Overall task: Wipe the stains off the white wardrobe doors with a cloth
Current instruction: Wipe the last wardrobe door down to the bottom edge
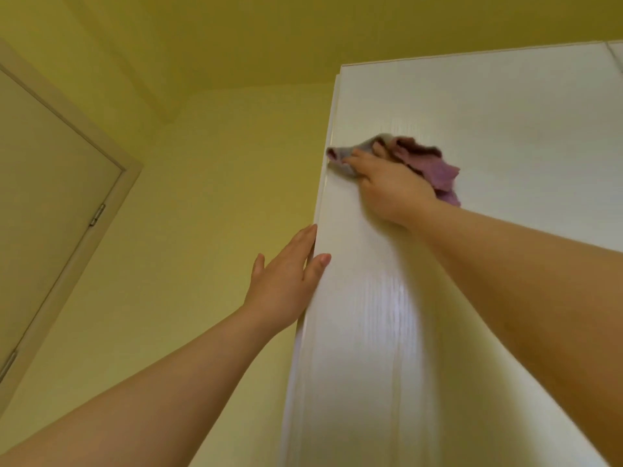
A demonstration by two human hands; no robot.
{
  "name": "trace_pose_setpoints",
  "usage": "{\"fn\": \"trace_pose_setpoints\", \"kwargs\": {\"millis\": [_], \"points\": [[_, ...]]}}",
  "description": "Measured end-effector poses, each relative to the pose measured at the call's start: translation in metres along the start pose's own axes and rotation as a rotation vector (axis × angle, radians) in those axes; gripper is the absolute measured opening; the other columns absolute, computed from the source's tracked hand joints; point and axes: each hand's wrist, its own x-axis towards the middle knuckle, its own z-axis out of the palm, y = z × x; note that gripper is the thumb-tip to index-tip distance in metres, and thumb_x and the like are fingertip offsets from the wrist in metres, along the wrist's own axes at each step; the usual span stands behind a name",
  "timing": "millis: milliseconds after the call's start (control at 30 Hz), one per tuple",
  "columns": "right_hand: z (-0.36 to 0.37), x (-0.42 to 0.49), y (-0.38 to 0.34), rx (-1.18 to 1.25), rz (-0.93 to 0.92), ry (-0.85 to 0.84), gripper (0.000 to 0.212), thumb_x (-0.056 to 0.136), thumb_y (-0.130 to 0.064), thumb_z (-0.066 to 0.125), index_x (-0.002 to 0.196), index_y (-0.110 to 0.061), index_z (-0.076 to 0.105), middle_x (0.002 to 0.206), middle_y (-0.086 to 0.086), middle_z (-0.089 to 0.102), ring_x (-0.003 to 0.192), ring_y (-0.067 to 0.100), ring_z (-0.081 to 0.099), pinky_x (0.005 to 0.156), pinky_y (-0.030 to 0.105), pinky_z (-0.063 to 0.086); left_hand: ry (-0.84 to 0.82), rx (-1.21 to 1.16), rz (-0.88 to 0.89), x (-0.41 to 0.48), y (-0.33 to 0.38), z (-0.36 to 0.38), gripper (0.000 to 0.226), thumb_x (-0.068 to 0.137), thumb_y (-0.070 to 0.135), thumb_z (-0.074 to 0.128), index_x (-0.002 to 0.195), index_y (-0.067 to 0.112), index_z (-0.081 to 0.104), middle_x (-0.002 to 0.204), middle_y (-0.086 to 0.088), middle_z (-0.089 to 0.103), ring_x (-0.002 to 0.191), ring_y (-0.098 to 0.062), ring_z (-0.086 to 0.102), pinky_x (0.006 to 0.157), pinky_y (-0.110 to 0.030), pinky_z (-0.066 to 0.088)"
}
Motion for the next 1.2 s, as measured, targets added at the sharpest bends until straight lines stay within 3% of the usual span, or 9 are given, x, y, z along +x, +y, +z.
{"fn": "trace_pose_setpoints", "kwargs": {"millis": [200, 400, 600, 767, 833, 933, 1000, 1100, 1200], "points": [[-0.016, -0.044, 0.029, -0.079, 0.127, 0.077, 0.049, 0.096, -0.011, 0.031, 0.140, -0.032, 0.037, 0.153, -0.012, 0.021, 0.142, 0.011, 0.009, 0.112, 0.043, 0.010, 0.098, 0.228, 0.046, -0.001, 0.009, -0.001, 0.053, 0.103, 0.029, 0.026, 0.152, 0.024, 0.004, 0.159, 0.012, -0.002, 0.145, -0.007, -0.005, 0.115, -0.039, -0.002], [-0.010, -0.131, 0.028, 0.062, -0.173, -0.148, 0.048, 0.097, -0.012, 0.033, 0.139, -0.036, 0.036, 0.143, -0.027, 0.017, 0.133, -0.010, 0.005, 0.105, 0.009, 0.009, 0.076, 0.393, 0.172, 0.000, 0.047, 0.012, 0.052, 0.104, 0.026, 0.017, 0.152, 0.023, -0.001, 0.159, 0.012, -0.008, 0.144, -0.005, -0.011, 0.114, -0.040, -0.012], [-0.028, -0.097, 0.054, -0.067, 0.142, 0.085, 0.051, 0.095, -0.006, 0.031, 0.142, -0.024, 0.035, 0.152, -0.004, 0.026, 0.142, 0.014, 0.011, 0.111, 0.024, 0.001, 0.038, 0.526, 0.158, -0.004, 0.061, 0.022, 0.052, 0.103, 0.029, 0.011, 0.152, 0.021, -0.004, 0.159, 0.009, -0.008, 0.145, -0.009, -0.008, 0.113, -0.041, -0.015], [-0.008, -0.147, 0.038, -0.067, -0.245, -0.126, 0.050, 0.096, -0.013, 0.029, 0.142, -0.033, 0.032, 0.149, -0.017, 0.024, 0.134, -0.004, 0.009, 0.102, 0.005, -0.010, 0.028, 0.505, 0.138, -0.007, 0.062, 0.024, 0.054, 0.103, 0.031, 0.014, 0.152, 0.020, -0.005, 0.159, 0.008, -0.009, 0.145, -0.010, -0.010, 0.113, -0.042, -0.013], [-0.026, -0.138, 0.056, 0.073, -0.054, -0.130, 0.052, 0.096, -0.009, 0.032, 0.141, -0.035, 0.033, 0.146, -0.023, 0.023, 0.135, -0.004, 0.016, 0.101, 0.001, 0.000, 0.002, 0.492, 0.123, -0.009, 0.064, 0.024, 0.055, 0.103, 0.034, 0.012, 0.151, 0.020, -0.009, 0.158, 0.009, -0.013, 0.144, -0.009, -0.014, 0.113, -0.042, -0.015], [-0.032, -0.130, 0.065, -0.022, 0.193, 0.088, 0.053, 0.092, -0.013, 0.025, 0.141, -0.027, 0.036, 0.149, -0.012, 0.028, 0.141, 0.009, 0.014, 0.109, 0.018, 0.003, -0.004, 0.474, 0.096, -0.010, 0.066, 0.027, 0.055, 0.103, 0.036, 0.010, 0.150, 0.020, -0.012, 0.157, 0.009, -0.018, 0.143, -0.009, -0.019, 0.112, -0.042, -0.017], [-0.017, -0.144, 0.049, -0.125, 0.090, 0.032, 0.062, 0.082, -0.018, 0.022, 0.142, -0.025, 0.034, 0.150, -0.010, 0.027, 0.142, 0.010, 0.011, 0.109, 0.021, -0.003, 0.027, 0.456, 0.079, -0.011, 0.069, 0.028, 0.056, 0.103, 0.036, 0.012, 0.150, 0.021, -0.013, 0.156, 0.009, -0.021, 0.143, -0.011, -0.021, 0.112, -0.042, -0.016], [-0.022, -0.163, 0.051, -0.033, -0.099, -0.121, 0.051, 0.096, -0.015, 0.023, 0.142, -0.035, 0.030, 0.143, -0.028, 0.016, 0.136, -0.005, 0.006, 0.107, 0.013, -0.004, 0.069, 0.417, 0.098, -0.010, 0.082, 0.034, 0.056, 0.102, 0.036, 0.013, 0.150, 0.022, -0.012, 0.157, 0.009, -0.020, 0.143, -0.011, -0.020, 0.112, -0.042, -0.016], [-0.048, -0.155, 0.088, 0.109, 0.098, -0.040, 0.052, 0.094, -0.005, 0.035, 0.139, -0.030, 0.038, 0.147, -0.017, 0.027, 0.138, 0.005, 0.021, 0.104, 0.008, 0.007, 0.040, 0.459, 0.171, -0.008, 0.095, 0.039, 0.054, 0.102, 0.035, 0.010, 0.150, 0.023, -0.012, 0.157, 0.010, -0.020, 0.144, -0.010, -0.016, 0.112, -0.044, -0.017]]}}
